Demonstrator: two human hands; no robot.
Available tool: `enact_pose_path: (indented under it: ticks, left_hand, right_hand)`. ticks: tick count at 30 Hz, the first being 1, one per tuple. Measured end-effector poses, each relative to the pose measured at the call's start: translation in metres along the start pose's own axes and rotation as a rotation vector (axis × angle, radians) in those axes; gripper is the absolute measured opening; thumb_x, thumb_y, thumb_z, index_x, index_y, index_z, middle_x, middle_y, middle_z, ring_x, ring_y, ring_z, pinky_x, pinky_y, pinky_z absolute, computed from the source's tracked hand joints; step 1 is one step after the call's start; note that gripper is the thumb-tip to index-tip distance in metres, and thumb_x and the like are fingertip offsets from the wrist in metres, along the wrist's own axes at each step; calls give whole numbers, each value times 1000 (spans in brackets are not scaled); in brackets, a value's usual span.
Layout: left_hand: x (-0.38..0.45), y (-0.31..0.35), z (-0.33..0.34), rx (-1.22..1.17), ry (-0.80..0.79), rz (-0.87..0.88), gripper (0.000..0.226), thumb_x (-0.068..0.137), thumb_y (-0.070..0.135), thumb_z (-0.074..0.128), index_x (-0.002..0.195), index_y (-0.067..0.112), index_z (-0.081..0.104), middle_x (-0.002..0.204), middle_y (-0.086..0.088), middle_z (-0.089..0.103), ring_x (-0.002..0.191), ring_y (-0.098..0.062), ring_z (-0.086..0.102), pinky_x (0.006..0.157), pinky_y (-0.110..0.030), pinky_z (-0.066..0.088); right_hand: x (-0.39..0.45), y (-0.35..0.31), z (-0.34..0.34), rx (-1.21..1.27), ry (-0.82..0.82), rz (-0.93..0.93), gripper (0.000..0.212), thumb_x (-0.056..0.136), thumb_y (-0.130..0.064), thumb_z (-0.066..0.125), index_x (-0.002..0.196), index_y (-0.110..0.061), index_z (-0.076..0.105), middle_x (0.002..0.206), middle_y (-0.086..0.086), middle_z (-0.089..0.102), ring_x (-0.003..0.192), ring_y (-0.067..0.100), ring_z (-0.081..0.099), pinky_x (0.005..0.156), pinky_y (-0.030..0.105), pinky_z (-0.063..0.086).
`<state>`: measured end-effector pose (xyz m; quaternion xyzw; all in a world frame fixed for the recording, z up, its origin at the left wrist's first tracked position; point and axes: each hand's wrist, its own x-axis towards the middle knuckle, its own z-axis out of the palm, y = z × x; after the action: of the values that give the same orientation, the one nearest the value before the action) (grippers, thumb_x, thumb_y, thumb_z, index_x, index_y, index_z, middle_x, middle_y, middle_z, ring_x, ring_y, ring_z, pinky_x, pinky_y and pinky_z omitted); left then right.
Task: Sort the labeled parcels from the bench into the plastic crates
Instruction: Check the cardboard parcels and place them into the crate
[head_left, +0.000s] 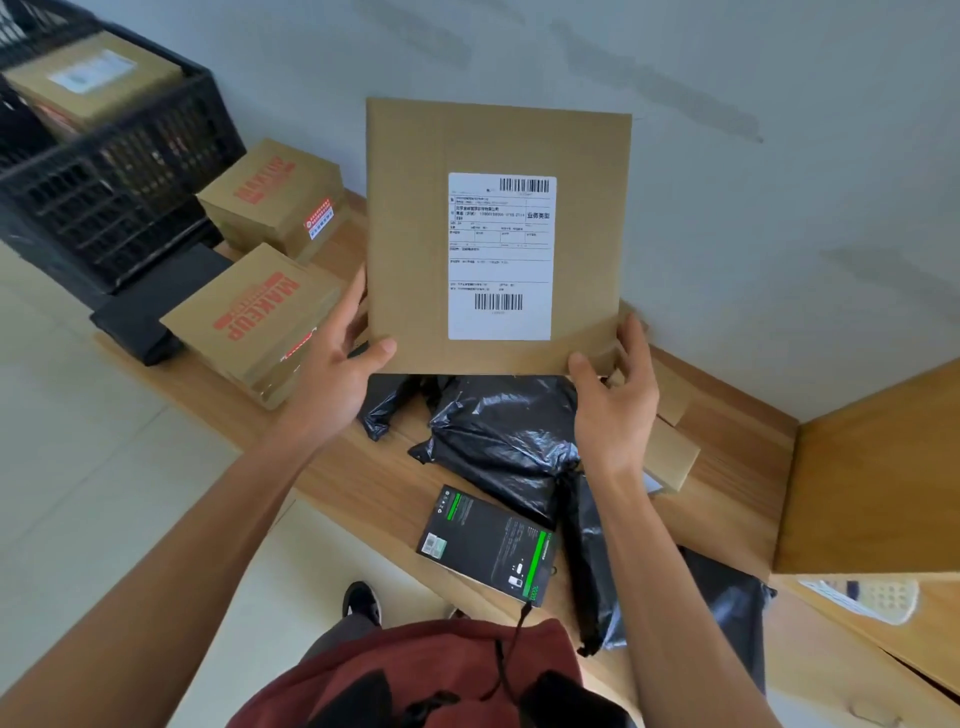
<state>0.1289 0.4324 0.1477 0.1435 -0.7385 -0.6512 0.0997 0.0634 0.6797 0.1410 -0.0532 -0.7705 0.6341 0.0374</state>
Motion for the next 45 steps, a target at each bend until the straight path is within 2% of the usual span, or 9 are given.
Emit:
enact_pose_path:
  ticks: [4,8,13,18,23,31,36,40,45]
  left_hand:
    - [-2,-7,-12,26,39,-5,79,103,-10,48,165,32,24,154,17,52,144,-3,46,123,-37,34]
    - [-6,-16,-28,18,136,-28,78,103,-10,48,164,31,24,140,37,55,139,6,47,122,-33,36]
    - [-12,-27,-65,34,238,-41,85,99,-5,60,166,28,19,163,18,38,144,2,42,120,-27,38]
    - [-15,-31,-131,63,319,-8,84,99,-3,61,166,29,21,160,17,42,144,-2,44,113,-22,45]
    - [-17,-31,-212,54,396,-29,82,101,-4,59,166,26,19,150,29,44,129,18,48,98,-5,44]
    - [-26,-36,-360,72,511,14,83,102,0,58,166,32,16,164,20,34,143,7,40,109,-13,42]
    - [-48,-40,-424,69,610,11,83,102,2,59,166,32,15,165,21,31,145,6,36,102,-1,37]
    - [-64,-54,-467,88,681,-23,84,101,4,62,166,33,17,165,22,32,147,1,37,118,-22,37]
    - [-77,-68,-508,97,760,-66,83,99,3,64,165,34,23,160,24,41,144,-2,44,118,-32,40]
  right_hand:
    - [-2,7,12,-29,-49,3,62,97,-11,69,153,-26,47,140,-14,52,126,-3,50,80,-1,44]
    - [-5,5,34,-48,-111,5,61,97,-13,71,151,-28,48,140,-15,53,124,-6,52,82,4,46]
    - [-12,-5,74,-41,-231,-8,62,99,-5,66,155,-17,43,128,-14,62,89,-23,60,74,1,46]
    - [-27,-20,140,-17,-337,-29,63,101,-7,65,157,-21,40,145,-10,56,102,-23,59,81,3,47]
    - [-51,-43,217,-32,-411,-87,62,100,-11,66,156,-27,43,146,-17,55,118,-20,53,91,7,49]
    - [-104,-101,348,27,-533,-199,57,99,3,62,147,-24,47,122,-29,54,94,-29,56,75,-2,43]
    - [-133,-114,412,25,-621,-247,59,99,-8,67,150,-33,49,138,-20,58,123,-12,55,87,21,58]
    - [-155,-119,453,-2,-716,-259,61,101,-8,65,155,-24,42,134,-21,55,101,-29,54,80,4,49]
    - [-167,-114,509,-76,-811,-281,64,100,-13,67,158,-26,41,149,-10,54,116,-22,52,85,3,48]
